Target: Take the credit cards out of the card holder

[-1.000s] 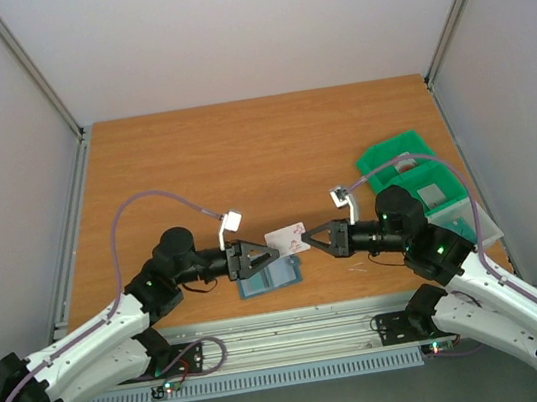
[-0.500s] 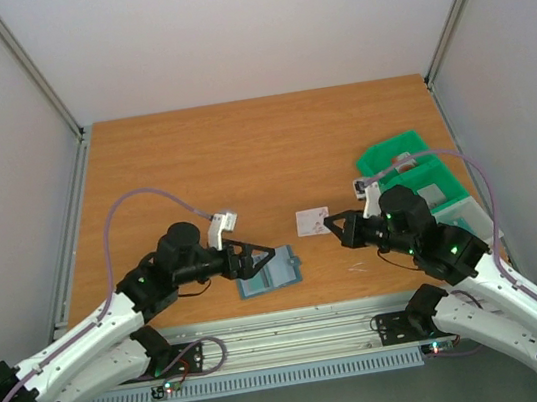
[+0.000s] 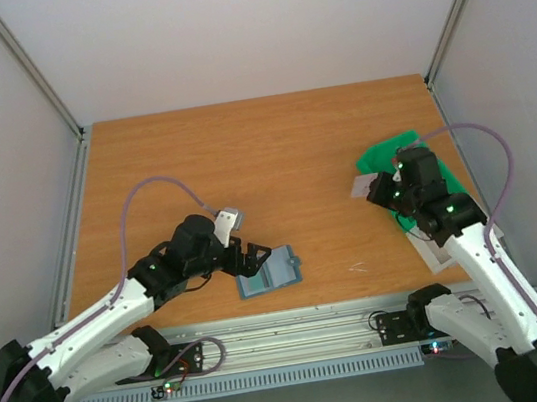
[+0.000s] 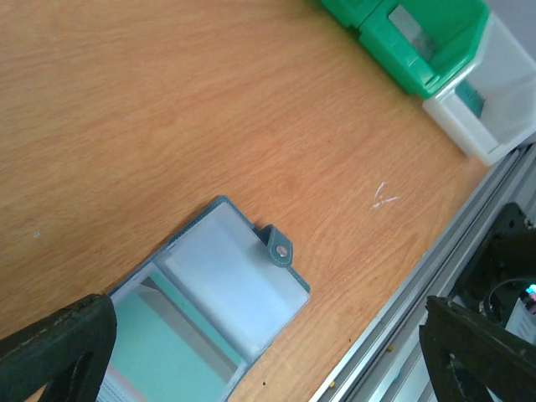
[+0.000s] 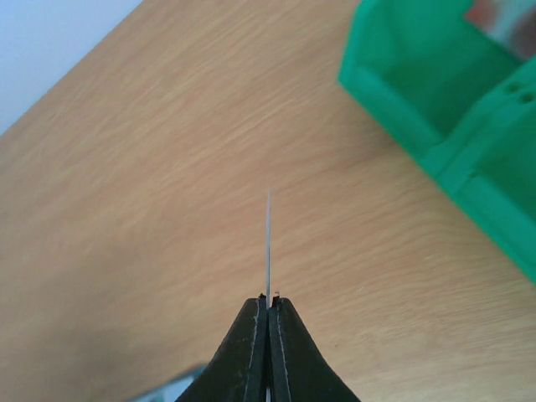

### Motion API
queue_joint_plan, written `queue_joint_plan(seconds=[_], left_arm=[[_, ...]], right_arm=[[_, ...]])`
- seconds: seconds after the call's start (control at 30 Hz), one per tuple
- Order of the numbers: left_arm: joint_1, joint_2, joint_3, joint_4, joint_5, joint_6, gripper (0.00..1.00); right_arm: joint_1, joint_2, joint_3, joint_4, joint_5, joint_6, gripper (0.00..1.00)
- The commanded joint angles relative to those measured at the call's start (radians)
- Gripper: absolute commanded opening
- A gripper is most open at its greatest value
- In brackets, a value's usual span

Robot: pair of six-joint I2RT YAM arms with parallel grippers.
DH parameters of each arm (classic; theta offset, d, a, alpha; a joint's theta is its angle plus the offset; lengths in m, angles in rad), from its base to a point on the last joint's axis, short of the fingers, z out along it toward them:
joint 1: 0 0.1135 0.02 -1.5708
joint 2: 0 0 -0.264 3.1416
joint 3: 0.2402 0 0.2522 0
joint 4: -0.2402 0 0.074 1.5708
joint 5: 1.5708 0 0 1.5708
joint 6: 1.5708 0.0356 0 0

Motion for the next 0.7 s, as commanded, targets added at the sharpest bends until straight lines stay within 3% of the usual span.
queue_joint_plan(seconds=[0.0,0.33,0.67], left_arm=[[0.001,0.063,0.053,0.047,0.043,0.076,0.99],[0.004,0.085,0.052,0.041,0.066,0.076,0.99],[0.003,0.082,0.036,0.065,0.103,0.044,0.99]], right_arm=[[-0.200,0.037,0.044,-0.026,-0.121,-0.052,0.01],[-0.513,0.071,0.020,0.015,0.005,-0.008,0.01],[-0.601,0.114,-0.031,0.139,0.140,0.006,0.01]])
